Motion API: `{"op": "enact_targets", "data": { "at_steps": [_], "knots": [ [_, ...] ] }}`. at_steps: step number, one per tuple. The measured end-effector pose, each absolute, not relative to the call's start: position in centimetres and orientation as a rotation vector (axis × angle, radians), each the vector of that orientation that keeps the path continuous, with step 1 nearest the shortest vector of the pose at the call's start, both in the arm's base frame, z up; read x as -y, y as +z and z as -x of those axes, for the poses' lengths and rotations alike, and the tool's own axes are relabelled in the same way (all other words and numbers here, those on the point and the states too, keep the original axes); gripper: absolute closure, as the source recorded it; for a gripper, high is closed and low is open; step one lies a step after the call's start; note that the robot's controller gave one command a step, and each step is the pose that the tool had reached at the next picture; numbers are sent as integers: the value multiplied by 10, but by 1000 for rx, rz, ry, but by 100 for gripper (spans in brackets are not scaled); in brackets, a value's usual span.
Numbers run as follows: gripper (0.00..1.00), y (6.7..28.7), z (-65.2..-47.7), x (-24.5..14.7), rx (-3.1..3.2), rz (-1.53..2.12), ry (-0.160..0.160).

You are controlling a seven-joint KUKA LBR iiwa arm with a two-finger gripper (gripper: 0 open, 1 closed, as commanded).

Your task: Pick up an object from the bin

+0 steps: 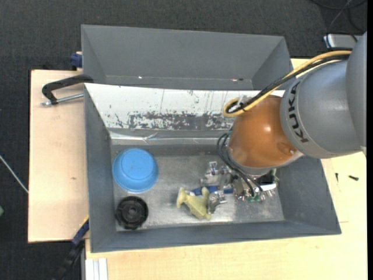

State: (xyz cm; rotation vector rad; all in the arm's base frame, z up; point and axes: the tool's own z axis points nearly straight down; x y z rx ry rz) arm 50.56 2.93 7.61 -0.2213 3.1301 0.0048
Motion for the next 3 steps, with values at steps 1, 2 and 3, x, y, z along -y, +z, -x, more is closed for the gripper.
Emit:
{"op": "enact_targets", "data": {
  "at_steps": [1, 2, 3],
  "knots": [
    [100, 197, -524, -34, -3115, 275, 1],
    [0, 193, -522, -33, -3125, 275, 2],
    [0, 73, -495, 48, -3045, 786, 4]
  ]
}}
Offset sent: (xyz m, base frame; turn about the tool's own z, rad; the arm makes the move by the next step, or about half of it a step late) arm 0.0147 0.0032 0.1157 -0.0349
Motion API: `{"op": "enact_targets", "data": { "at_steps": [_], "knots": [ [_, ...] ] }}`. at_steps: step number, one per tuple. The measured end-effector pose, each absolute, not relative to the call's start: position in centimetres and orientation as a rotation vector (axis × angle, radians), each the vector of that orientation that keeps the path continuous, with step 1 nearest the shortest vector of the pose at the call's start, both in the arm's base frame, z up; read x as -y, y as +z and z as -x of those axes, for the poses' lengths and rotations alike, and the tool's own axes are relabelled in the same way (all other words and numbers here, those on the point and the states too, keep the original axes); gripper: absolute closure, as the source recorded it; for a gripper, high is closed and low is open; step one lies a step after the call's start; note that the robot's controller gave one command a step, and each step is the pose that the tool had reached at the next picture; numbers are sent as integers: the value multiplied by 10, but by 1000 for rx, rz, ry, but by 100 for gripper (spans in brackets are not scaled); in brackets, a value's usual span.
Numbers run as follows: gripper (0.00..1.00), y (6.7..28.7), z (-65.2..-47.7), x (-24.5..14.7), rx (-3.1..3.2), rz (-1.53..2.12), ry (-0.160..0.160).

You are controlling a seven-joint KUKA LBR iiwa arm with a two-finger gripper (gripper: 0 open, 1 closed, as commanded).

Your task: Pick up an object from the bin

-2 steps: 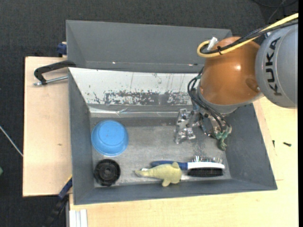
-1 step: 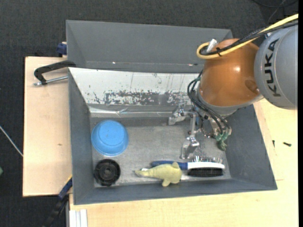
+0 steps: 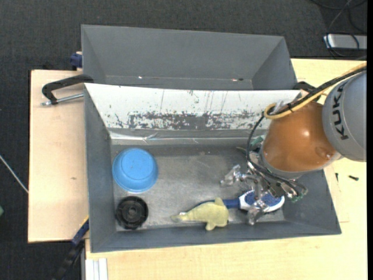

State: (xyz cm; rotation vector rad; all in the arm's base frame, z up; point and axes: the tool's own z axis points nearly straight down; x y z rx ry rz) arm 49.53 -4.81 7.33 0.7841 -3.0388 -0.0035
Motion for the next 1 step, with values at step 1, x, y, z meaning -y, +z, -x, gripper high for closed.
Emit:
{"op": "enact_targets", "data": {
  "at_steps": [1],
  "knots": [
    [100, 75, -497, 47, 3044, -787, -2]
  ]
}}
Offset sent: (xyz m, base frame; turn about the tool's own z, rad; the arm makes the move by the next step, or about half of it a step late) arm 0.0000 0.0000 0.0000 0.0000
